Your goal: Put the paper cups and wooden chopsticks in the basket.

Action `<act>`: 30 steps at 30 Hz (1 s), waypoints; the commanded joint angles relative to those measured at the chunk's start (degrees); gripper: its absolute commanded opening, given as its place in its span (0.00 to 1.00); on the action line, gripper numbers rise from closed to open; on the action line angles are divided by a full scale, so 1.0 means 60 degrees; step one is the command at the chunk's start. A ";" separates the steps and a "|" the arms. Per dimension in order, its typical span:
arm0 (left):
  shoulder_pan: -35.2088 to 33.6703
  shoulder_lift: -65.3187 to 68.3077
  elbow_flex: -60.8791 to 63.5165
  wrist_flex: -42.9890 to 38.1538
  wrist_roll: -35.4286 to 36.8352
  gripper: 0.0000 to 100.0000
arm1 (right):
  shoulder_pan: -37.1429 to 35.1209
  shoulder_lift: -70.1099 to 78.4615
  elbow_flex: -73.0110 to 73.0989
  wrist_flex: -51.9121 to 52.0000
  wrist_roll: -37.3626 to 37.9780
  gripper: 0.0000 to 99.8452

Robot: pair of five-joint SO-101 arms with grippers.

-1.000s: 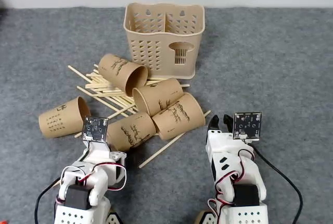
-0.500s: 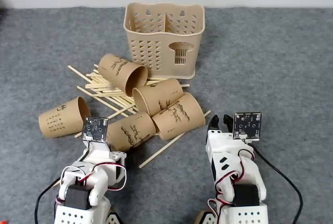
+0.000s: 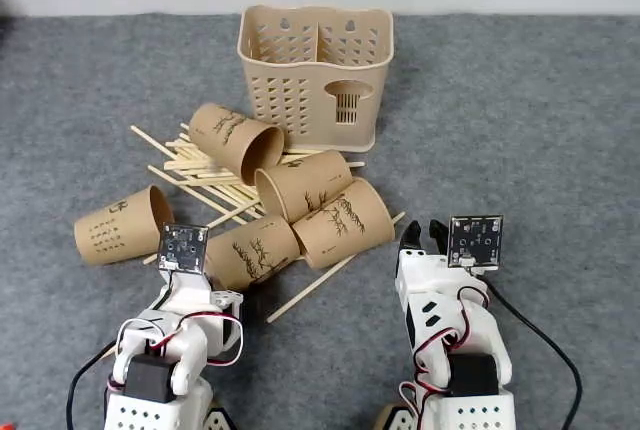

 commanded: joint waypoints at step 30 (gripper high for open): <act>-0.0029 -0.0117 -0.0154 0.0015 0.0073 0.27 | 0.0051 -0.0110 0.0161 0.0022 0.0073 0.10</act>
